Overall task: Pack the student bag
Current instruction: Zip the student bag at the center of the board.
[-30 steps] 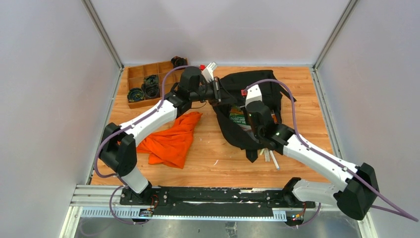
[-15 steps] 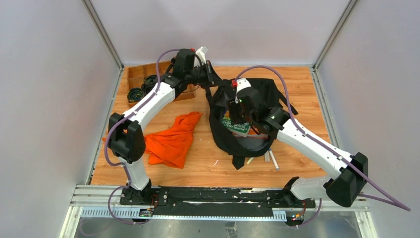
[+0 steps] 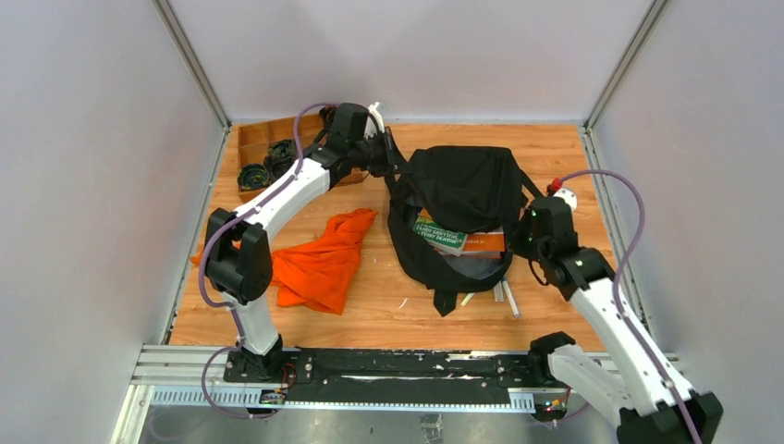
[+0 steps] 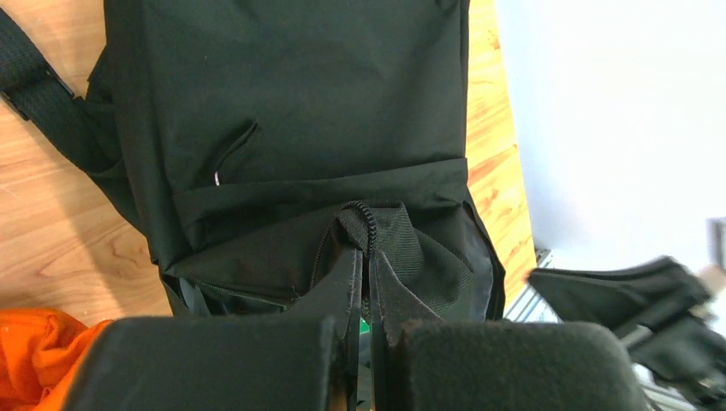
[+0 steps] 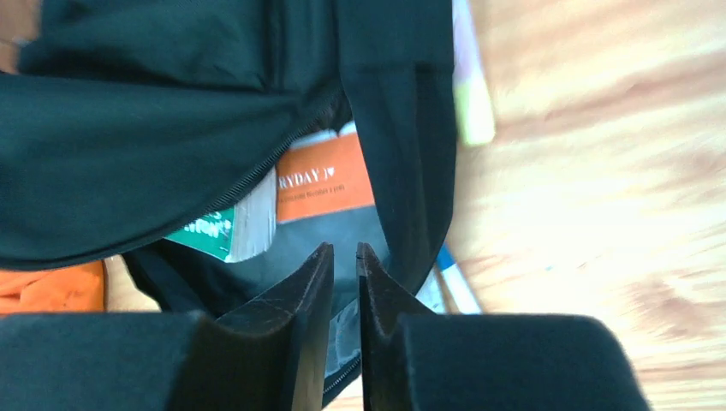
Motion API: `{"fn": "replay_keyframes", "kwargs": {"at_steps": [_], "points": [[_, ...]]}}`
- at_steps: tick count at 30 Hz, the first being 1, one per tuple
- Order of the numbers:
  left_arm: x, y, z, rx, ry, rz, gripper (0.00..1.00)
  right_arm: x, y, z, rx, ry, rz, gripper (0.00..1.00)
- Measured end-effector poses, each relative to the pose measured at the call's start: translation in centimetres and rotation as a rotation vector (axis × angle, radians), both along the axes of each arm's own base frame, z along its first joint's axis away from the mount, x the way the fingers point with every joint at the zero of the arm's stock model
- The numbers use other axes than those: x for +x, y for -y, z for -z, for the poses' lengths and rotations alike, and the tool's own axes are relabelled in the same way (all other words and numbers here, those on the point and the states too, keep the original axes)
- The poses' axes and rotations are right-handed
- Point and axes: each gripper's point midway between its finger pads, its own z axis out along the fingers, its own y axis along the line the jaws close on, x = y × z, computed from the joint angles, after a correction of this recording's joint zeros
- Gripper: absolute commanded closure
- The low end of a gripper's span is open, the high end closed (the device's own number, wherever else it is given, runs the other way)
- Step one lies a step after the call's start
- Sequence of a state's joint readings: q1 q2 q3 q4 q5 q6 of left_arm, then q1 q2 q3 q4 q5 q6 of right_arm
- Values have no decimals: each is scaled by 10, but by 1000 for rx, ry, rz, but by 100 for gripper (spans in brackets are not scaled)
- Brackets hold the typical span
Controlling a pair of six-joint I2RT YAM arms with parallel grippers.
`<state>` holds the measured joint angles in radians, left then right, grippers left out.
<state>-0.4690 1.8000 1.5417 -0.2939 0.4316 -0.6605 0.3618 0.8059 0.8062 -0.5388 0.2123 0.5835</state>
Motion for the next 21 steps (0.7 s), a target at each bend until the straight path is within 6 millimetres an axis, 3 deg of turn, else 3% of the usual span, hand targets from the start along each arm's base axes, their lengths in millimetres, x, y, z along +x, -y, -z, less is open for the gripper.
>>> {"fn": "replay_keyframes", "kwargs": {"at_steps": [3, 5, 11, 18, 21], "points": [[2, 0, -3, -1, 8, -4, 100, -1, -7, 43, 79, -152, 21, 79], [2, 0, -3, -1, 8, -5, 100, -2, -16, 60, 111, -220, 13, 76], [3, 3, -1, -13, 10, 8, 100, 18, -27, 63, 175, -208, 37, 70], [-5, 5, 12, -23, -14, 37, 100, 37, -25, 104, 137, -309, 118, 62], [-15, 6, 24, -17, -43, 55, 100, 44, -21, 107, 116, -305, 144, 62]]}}
